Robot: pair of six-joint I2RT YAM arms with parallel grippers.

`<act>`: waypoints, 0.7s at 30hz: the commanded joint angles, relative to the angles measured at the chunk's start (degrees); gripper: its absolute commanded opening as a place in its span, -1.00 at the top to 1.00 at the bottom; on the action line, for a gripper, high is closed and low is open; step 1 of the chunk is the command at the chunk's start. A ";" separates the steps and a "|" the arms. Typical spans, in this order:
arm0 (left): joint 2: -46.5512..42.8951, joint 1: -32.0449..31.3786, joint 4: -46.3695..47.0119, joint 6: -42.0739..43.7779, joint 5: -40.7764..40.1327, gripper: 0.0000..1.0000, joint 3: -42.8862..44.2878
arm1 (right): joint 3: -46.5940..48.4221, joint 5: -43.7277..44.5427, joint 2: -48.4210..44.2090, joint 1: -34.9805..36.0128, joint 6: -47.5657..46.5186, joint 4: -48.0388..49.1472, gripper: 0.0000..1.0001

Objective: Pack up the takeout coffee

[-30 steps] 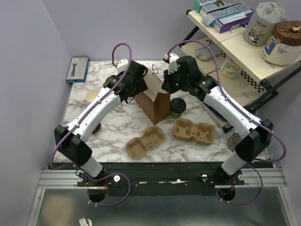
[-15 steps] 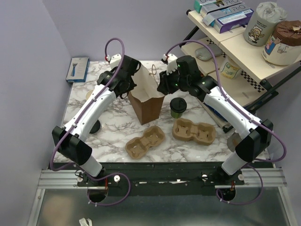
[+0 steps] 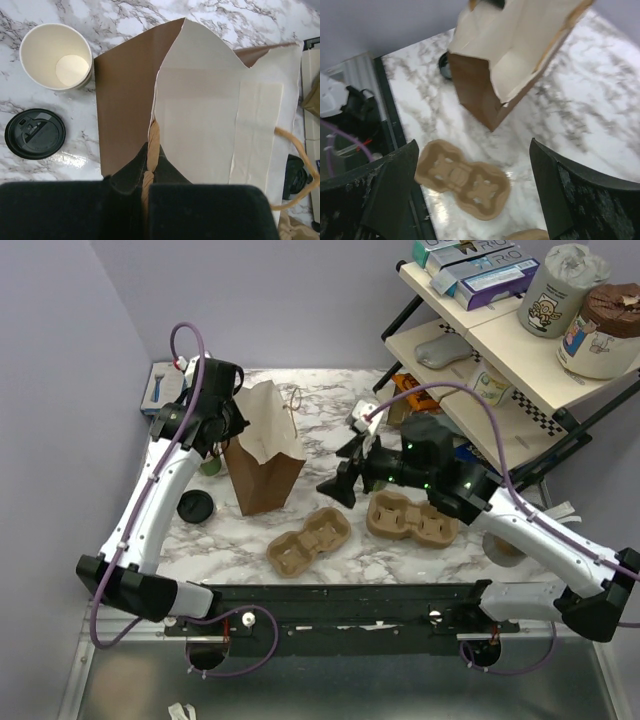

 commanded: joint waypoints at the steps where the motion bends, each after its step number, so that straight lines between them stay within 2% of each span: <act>1: -4.53 0.86 -0.79 1.69 2.80 1.00 -1.93 | -8.37 12.15 4.46 5.22 11.08 3.39 -1.00; 4: -6.55 1.39 -2.11 1.51 2.36 1.00 -3.16 | -9.53 17.01 9.55 8.65 14.96 2.77 -0.99; 9: -9.01 2.70 -3.08 2.21 3.76 1.00 -4.40 | -4.19 22.90 21.05 12.43 17.77 0.05 -0.92; 15: -10.07 5.60 -5.63 1.69 0.78 1.00 -3.35 | -4.25 23.43 24.77 14.45 20.58 -0.57 -0.85; 21: -10.51 6.84 -5.72 2.22 3.58 1.00 -3.87 | -4.35 26.15 28.98 16.13 23.84 -2.15 -0.76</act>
